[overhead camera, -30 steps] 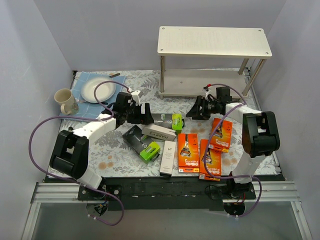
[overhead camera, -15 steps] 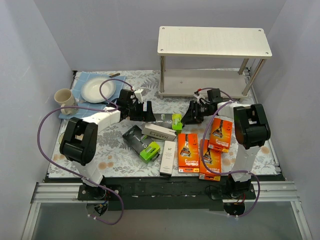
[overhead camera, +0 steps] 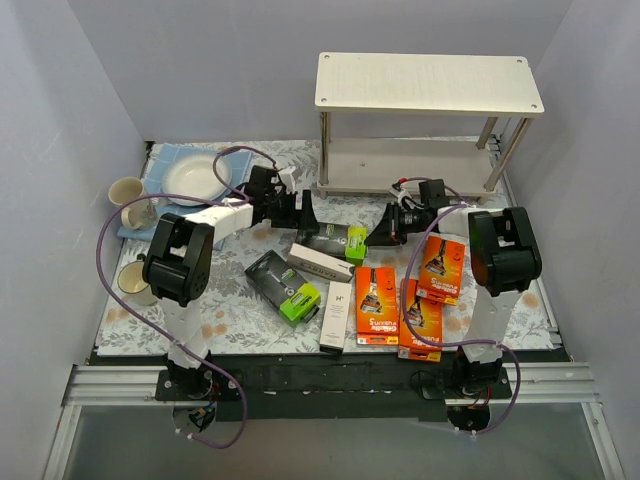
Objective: Place and organize the shaving razors onto the shelf
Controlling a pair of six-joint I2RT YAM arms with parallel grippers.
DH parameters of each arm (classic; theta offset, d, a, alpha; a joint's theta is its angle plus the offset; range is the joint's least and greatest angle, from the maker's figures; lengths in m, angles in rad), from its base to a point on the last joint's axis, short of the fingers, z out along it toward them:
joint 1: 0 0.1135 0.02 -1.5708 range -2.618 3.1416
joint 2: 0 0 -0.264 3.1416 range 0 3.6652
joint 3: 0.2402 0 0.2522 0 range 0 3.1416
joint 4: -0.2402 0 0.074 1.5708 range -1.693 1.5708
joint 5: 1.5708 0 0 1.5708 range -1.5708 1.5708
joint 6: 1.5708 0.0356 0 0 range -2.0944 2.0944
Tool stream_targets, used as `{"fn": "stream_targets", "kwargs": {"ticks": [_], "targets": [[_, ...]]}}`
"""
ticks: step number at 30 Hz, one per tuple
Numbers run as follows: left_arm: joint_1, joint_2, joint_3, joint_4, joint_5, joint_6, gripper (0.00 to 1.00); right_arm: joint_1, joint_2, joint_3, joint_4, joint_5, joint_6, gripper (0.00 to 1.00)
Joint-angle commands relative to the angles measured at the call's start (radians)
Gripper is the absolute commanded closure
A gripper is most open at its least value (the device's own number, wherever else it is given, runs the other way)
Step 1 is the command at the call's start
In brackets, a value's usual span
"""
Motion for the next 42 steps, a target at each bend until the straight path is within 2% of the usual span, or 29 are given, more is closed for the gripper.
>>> {"fn": "stream_targets", "kwargs": {"ticks": [1, 6, 9, 10, 13, 14, 16, 17, 18, 21, 24, 25, 30, 32, 33, 34, 38, 42], "targets": [[-0.009, 0.003, 0.127, 0.02, -0.068, 0.012, 0.19, -0.086, -0.038, -0.054, 0.058, -0.019, 0.058, 0.99], [-0.009, -0.032, 0.22, -0.061, -0.154, -0.048, 0.13, -0.154, -0.11, -0.119, 0.059, -0.042, 0.123, 0.99], [-0.012, -0.083, 0.194, -0.082, -0.067, -0.171, 0.1, -0.174, -0.164, -0.194, 0.139, -0.065, 0.255, 0.99], [-0.019, -0.097, 0.176, -0.079, -0.021, -0.253, 0.09, -0.174, -0.176, -0.211, 0.145, -0.064, 0.272, 0.99], [-0.072, -0.134, 0.119, -0.078, 0.013, -0.378, 0.08, -0.169, -0.223, -0.239, 0.188, -0.065, 0.351, 0.99], [-0.112, -0.14, 0.105, -0.076, 0.033, -0.457, 0.1, -0.171, -0.23, -0.249, 0.215, -0.059, 0.365, 0.99], [-0.155, -0.152, 0.069, -0.04, 0.067, -0.519, 0.12, -0.172, -0.264, -0.266, 0.242, -0.049, 0.41, 0.99], [-0.198, -0.157, 0.053, -0.011, 0.1, -0.515, 0.24, -0.172, -0.29, -0.272, 0.242, -0.027, 0.414, 0.99], [-0.215, -0.16, 0.024, 0.02, 0.12, -0.515, 0.28, -0.169, -0.305, -0.271, 0.234, -0.016, 0.416, 0.99], [-0.223, -0.16, -0.068, 0.183, 0.199, -0.605, 0.32, -0.168, -0.347, -0.26, 0.179, -0.009, 0.389, 0.99], [-0.223, -0.161, -0.198, 0.369, 0.232, -0.738, 0.29, -0.168, -0.365, -0.249, 0.138, -0.012, 0.372, 0.99], [-0.223, -0.161, -0.249, 0.481, 0.249, -0.764, 0.29, -0.168, -0.365, -0.248, 0.139, -0.013, 0.37, 0.99], [-0.233, -0.102, -0.297, 0.647, 0.257, -0.907, 0.25, -0.168, -0.361, -0.24, 0.211, -0.009, 0.391, 0.99], [-0.232, -0.073, -0.284, 0.718, 0.254, -0.979, 0.19, -0.165, -0.364, -0.24, 0.216, -0.012, 0.367, 0.99], [-0.233, -0.045, -0.274, 0.739, 0.257, -0.998, 0.11, -0.163, -0.365, -0.242, 0.201, -0.012, 0.359, 0.99], [-0.233, -0.028, -0.264, 0.767, 0.256, -1.043, 0.1, -0.163, -0.367, -0.243, 0.172, -0.004, 0.346, 0.99], [-0.235, 0.016, -0.182, 0.656, 0.211, -1.11, 0.06, -0.151, -0.403, -0.234, 0.089, 0.005, 0.295, 0.99], [-0.247, 0.003, -0.134, 0.629, 0.237, -1.079, 0.06, -0.166, -0.427, -0.202, 0.095, 0.005, 0.273, 0.99]]}}
